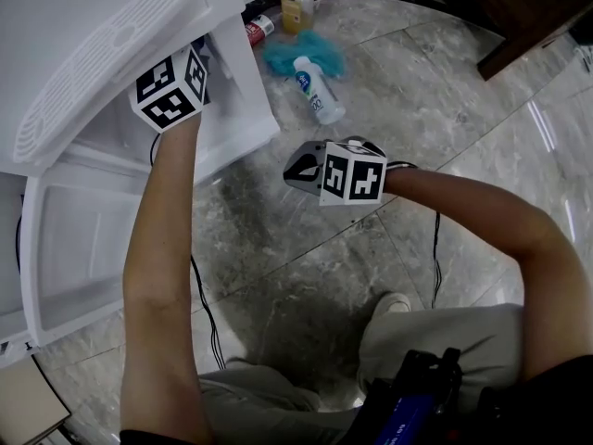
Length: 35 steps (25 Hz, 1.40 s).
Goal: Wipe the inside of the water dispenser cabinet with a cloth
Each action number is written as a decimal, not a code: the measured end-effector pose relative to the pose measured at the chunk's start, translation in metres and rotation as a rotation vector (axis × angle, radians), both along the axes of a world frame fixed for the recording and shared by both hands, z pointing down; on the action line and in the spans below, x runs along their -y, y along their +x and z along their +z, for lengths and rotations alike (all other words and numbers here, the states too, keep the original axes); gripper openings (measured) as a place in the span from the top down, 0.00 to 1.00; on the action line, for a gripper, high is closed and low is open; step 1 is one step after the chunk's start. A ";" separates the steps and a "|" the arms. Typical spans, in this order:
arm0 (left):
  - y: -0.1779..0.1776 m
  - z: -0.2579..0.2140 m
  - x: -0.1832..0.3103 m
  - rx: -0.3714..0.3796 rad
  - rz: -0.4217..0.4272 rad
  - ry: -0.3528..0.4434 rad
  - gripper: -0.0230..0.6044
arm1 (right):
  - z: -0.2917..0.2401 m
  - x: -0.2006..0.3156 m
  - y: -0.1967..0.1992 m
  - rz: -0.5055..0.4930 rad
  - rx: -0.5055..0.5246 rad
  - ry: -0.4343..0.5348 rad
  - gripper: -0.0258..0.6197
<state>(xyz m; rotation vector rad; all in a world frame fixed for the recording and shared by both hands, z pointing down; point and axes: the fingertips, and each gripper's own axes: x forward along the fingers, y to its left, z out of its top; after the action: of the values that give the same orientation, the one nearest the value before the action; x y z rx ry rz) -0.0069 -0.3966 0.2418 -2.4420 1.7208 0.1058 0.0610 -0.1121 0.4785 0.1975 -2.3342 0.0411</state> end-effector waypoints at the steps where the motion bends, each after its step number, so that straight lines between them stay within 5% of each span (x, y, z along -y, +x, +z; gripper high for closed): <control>1: 0.001 0.001 -0.002 0.008 0.007 -0.006 0.84 | 0.000 0.003 0.002 0.009 -0.003 0.003 0.96; 4: 0.008 0.004 -0.015 0.098 0.087 -0.044 0.84 | -0.013 0.019 0.002 0.082 0.048 -0.005 0.96; 9: 0.008 0.027 -0.062 0.446 0.281 -0.087 0.84 | -0.065 0.064 -0.005 0.219 0.158 0.071 0.96; 12: 0.002 0.047 -0.102 0.527 0.389 -0.140 0.84 | -0.094 0.088 -0.011 0.289 0.226 0.108 0.96; 23: -0.050 0.098 -0.185 0.539 0.478 -0.421 0.84 | -0.178 0.085 -0.080 0.275 0.436 0.178 0.95; 26: -0.063 0.106 -0.197 0.525 0.469 -0.470 0.84 | -0.187 0.073 -0.103 0.256 0.477 0.150 0.58; 35: -0.075 0.100 -0.222 0.432 0.469 -0.477 0.84 | -0.185 0.037 -0.162 0.206 0.513 0.015 0.53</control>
<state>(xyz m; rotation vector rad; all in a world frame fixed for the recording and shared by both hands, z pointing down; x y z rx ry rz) -0.0822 -0.1744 0.3414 -2.8606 1.0569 -0.8034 -0.1014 -0.1496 0.2932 0.4821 -2.8144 0.1960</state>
